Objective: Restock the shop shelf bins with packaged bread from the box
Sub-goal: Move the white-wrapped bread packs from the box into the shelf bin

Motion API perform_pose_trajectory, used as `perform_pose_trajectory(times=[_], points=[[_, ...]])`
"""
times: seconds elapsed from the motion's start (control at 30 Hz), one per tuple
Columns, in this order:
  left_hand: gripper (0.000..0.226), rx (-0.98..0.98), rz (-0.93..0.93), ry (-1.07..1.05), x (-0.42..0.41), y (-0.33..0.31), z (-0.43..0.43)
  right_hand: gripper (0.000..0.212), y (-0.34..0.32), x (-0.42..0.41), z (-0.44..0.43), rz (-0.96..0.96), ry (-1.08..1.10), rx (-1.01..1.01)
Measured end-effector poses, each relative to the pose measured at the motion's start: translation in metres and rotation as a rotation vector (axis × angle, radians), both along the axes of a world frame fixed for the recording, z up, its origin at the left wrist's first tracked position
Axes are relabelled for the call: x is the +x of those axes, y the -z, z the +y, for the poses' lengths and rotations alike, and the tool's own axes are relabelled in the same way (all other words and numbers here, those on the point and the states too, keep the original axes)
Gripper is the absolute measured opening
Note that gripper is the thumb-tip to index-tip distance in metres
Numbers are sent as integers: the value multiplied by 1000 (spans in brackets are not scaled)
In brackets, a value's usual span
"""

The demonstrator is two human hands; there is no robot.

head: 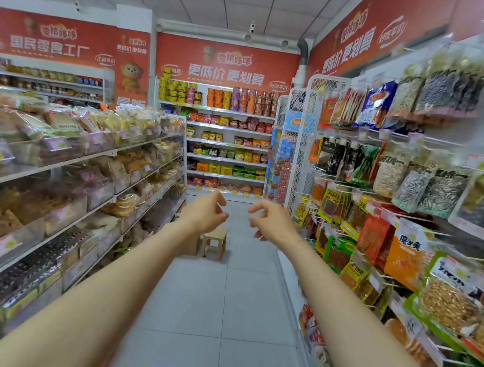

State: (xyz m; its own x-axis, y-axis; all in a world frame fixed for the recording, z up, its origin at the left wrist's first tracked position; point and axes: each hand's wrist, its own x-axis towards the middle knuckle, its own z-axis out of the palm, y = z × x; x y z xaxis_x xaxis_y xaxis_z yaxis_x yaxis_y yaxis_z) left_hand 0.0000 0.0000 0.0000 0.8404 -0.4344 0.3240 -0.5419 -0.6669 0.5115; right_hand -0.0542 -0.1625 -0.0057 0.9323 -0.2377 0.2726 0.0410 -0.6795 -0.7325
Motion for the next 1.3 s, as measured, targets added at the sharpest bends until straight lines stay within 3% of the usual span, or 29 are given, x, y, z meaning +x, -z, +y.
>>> perform_pose_trajectory(times=[0.73,1.3], points=[[30,-6,22,-156,358,24,-137,12,22,379,-144,92,-121,-35],[24,86,31,-135,725,51,-195,18,57,745,-218,135,-144,-25]])
